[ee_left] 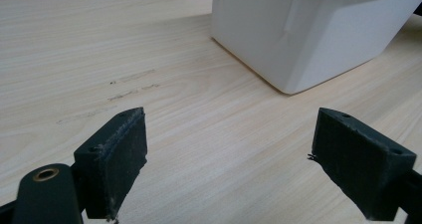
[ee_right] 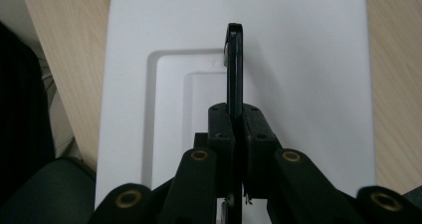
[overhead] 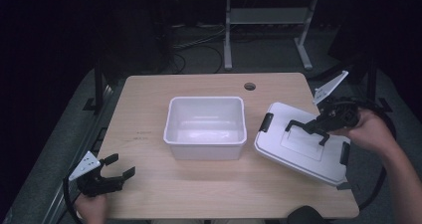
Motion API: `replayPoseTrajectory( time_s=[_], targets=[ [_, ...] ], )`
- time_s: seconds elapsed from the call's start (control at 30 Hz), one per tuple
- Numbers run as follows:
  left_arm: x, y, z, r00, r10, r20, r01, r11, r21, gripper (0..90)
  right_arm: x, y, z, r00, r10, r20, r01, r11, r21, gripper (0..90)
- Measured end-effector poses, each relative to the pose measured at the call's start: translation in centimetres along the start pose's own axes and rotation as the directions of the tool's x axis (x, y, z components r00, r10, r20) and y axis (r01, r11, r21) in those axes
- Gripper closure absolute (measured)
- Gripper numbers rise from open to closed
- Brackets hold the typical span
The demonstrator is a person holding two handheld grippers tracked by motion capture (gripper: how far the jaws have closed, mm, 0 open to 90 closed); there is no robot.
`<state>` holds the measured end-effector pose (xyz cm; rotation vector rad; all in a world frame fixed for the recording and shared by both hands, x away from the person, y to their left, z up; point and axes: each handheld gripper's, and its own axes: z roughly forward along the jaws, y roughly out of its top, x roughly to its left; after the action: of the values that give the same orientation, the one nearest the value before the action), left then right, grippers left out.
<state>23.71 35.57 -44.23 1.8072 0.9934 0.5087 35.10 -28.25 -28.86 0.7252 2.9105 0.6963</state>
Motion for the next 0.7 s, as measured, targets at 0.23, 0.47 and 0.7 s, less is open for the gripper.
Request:
replayPoseTrajectory(
  time_s=[0.23,0.47,0.7],
  targets=[
    [0.0,0.0,-0.1,1.0000,0.003,-0.002,-0.003,1.0000,0.002,13.4,0.3,0.9,-1.3,0.9999,-0.017,0.001,0.017,1.000,-0.011,84.7],
    [0.1,-0.1,-0.1,1.0000,-0.004,-0.005,0.004,1.0000,-0.005,13.4,0.8,2.7,-2.4,0.9987,-0.050,-0.008,0.049,0.998,-0.025,84.7],
    [0.2,-0.1,-0.2,0.9999,-0.005,-0.009,0.005,1.0000,-0.005,13.4,1.3,5.1,-2.5,0.9951,-0.096,-0.024,0.095,0.995,-0.028,84.7]
  ],
)
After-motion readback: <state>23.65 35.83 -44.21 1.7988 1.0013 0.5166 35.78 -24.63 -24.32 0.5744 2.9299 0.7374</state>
